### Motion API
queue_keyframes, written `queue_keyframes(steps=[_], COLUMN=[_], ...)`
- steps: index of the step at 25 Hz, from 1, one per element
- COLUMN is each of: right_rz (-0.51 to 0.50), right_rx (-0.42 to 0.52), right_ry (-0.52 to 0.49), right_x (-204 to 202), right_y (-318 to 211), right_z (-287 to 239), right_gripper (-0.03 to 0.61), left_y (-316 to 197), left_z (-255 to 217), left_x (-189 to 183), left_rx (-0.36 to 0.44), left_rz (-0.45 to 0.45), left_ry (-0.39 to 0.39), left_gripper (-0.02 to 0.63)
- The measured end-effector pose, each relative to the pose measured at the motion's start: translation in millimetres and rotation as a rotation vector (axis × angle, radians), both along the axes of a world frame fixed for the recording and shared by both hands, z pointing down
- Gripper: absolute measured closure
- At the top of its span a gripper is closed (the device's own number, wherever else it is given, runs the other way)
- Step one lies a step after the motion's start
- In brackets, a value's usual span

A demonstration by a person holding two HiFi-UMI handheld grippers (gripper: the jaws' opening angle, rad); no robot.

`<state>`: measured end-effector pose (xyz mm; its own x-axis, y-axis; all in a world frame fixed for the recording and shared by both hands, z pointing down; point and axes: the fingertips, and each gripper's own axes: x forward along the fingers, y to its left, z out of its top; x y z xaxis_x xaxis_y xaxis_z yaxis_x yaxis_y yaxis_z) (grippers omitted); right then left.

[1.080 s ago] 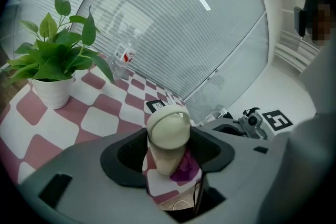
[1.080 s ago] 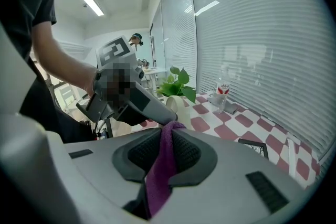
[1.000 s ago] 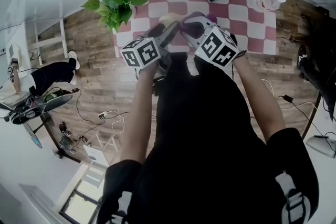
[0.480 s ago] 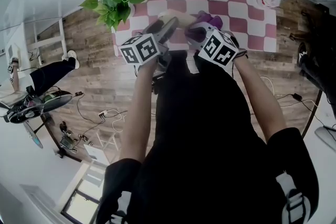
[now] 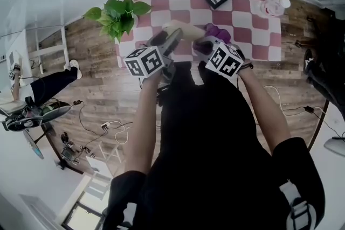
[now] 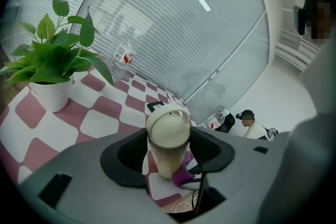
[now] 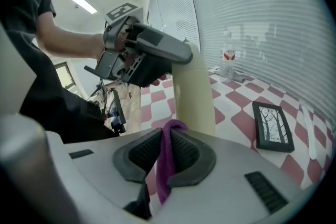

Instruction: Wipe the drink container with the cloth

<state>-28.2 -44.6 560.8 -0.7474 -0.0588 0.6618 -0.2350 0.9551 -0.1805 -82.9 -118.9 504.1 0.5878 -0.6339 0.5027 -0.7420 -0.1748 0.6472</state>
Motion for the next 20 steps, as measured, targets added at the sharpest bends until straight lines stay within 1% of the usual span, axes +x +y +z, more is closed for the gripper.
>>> queue_keyframes(steps=[3, 6, 9, 12, 14, 17, 20], right_rz=[0.063, 0.110, 0.133, 0.192, 0.227, 0.254, 0.300], right_rx=[0.021, 0.041, -0.001, -0.062, -0.075, -0.068, -0.117], right_ry=[-0.049, -0.105, -0.154, -0.256, -0.308, -0.352, -0.435], right_x=[-0.6, -2.5, -6.8, -11.1, -14.1, -16.3, -17.7], right_y=[-13.4, -26.6, -32.2, -43.9, -53.2, -63.1, -73.3], right_z=[-18.2, -37.5, -52.2, -75.7, -91.5, -105.7, -117.2], right_gripper=[0.517, 0.517, 0.516, 0.517, 0.517, 0.517, 0.517], left_y=[1.3, 2.5, 5.8, 9.6, 11.7, 15.4, 19.6], left_z=[0.3, -1.8, -3.9, -6.1, -7.1, -8.0, -9.5], left_x=[-0.1, 3.8, 6.8, 10.9, 12.0, 12.8, 16.6], left_rx=[0.004, 0.033, 0.060, 0.077, 0.089, 0.103, 0.126], left_rz=[0.005, 0.030, 0.058, 0.080, 0.080, 0.087, 0.123], left_ry=[-0.006, -0.018, -0.031, -0.051, -0.061, -0.069, -0.091], left_gripper=[0.347, 0.347, 0.347, 0.347, 0.347, 0.347, 0.347])
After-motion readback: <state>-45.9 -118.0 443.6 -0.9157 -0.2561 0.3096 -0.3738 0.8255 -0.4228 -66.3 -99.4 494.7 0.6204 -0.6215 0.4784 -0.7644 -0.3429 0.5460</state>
